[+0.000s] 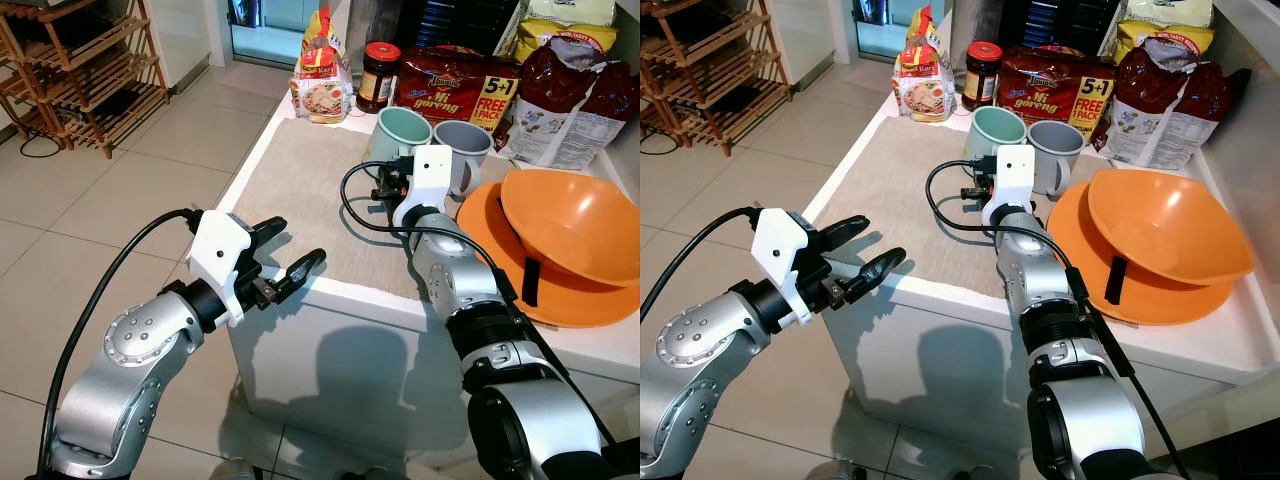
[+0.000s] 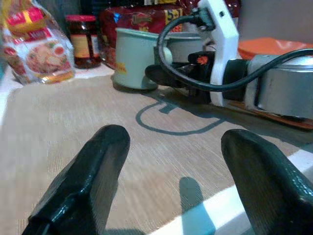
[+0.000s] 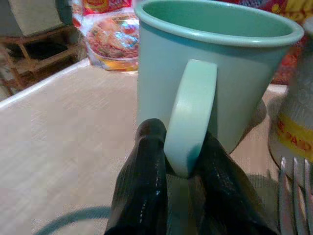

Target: Setting the table

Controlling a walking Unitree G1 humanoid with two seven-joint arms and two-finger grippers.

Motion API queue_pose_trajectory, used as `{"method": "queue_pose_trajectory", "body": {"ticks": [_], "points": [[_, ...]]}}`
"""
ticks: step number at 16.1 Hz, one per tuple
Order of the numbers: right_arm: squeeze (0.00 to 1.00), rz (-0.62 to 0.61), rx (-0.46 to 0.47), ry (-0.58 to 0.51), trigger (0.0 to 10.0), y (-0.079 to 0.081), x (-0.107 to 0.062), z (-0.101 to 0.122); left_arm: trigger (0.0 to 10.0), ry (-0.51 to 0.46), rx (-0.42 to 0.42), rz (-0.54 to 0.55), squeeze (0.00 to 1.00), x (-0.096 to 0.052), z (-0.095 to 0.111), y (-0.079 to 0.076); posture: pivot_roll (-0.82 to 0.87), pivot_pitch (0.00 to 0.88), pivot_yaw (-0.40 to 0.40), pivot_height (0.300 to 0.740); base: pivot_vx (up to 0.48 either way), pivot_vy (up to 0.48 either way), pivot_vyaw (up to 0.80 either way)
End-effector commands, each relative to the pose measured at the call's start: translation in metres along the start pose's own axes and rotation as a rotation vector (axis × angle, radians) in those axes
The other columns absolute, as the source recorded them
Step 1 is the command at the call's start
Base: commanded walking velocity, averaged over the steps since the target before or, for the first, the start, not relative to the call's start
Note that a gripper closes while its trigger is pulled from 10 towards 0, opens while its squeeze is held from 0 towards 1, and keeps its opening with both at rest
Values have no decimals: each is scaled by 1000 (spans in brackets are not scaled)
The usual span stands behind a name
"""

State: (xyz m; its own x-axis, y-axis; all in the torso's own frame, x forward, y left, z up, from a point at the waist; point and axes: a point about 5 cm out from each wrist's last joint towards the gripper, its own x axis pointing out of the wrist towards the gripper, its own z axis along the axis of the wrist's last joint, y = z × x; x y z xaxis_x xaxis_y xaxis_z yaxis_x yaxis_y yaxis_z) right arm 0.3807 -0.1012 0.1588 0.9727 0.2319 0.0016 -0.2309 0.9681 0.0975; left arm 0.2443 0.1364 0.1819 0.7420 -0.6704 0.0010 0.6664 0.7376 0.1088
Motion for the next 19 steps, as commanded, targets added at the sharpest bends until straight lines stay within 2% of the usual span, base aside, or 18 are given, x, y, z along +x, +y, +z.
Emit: {"method": "queue_pose_trajectory", "body": {"ticks": [1, 2, 3, 4, 6, 7, 9, 11, 14, 17, 18, 19], "points": [[0, 51, 1, -154, 0, 5, 1, 29, 10000, -42, 60, 58, 0, 0, 9, 5, 144, 27, -73, 740, 0, 0, 0], [0, 97, -26, -279, 0, 12, -5, 48, 10000, -55, 94, 175, 0, 2, 12, 18, 146, 27, -79, 740, 0, 0, 0], [0, 128, -42, -370, 0, 16, -15, 61, 10000, -47, 91, 254, 0, 4, 13, 25, 148, 29, -84, 740, 0, 0, 0], [0, 135, -39, -431, 0, 18, -33, 70, 10000, -66, 101, 292, 0, 2, 15, 26, 139, 33, -87, 740, 0, 0, 0], [0, 133, -16, -478, 0, 20, -55, 77, 10000, -53, 86, 309, 0, -1, 13, 24, 128, 32, -84, 740, 0, 0, 0], [0, 127, -6, -484, 10000, 22, -71, 77, 10000, -35, 89, 289, 0, -2, 10, 19, 118, 30, -81, 740, -262, 0, 0], [0, 116, 42, -447, 10000, 20, -96, 65, 10000, -37, 89, 265, 0, 3, 11, 10, 104, 29, -79, 740, -272, 0, 0], [0, 91, 52, -395, 10000, 16, -109, 54, 10000, -38, 88, 262, 0, 7, 11, 10, 90, 31, -57, 740, -276, 0, 0], [0, 47, -40, -355, 10000, 8, -118, 54, 10000, -36, 83, 229, 0, 11, 11, 11, 60, 36, -34, 740, -179, 0, 0], [0, 8, -86, -331, 10000, 2, -128, 51, 10000, -9, 54, 281, 0, 9, 3, 17, 47, 41, -39, 740, 0, 0, 0], [0, 13, -86, -285, 10000, 1, -132, 43, 10000, -6, 45, 282, 0, 8, 0, 16, 44, 43, -41, 740, 0, 0, 0], [0, 29, -55, -187, 10000, -1, -139, 25, 10000, 11, 30, 325, 0, 4, -7, 18, 49, 48, -48, 740, 0, 0, 0]]}}
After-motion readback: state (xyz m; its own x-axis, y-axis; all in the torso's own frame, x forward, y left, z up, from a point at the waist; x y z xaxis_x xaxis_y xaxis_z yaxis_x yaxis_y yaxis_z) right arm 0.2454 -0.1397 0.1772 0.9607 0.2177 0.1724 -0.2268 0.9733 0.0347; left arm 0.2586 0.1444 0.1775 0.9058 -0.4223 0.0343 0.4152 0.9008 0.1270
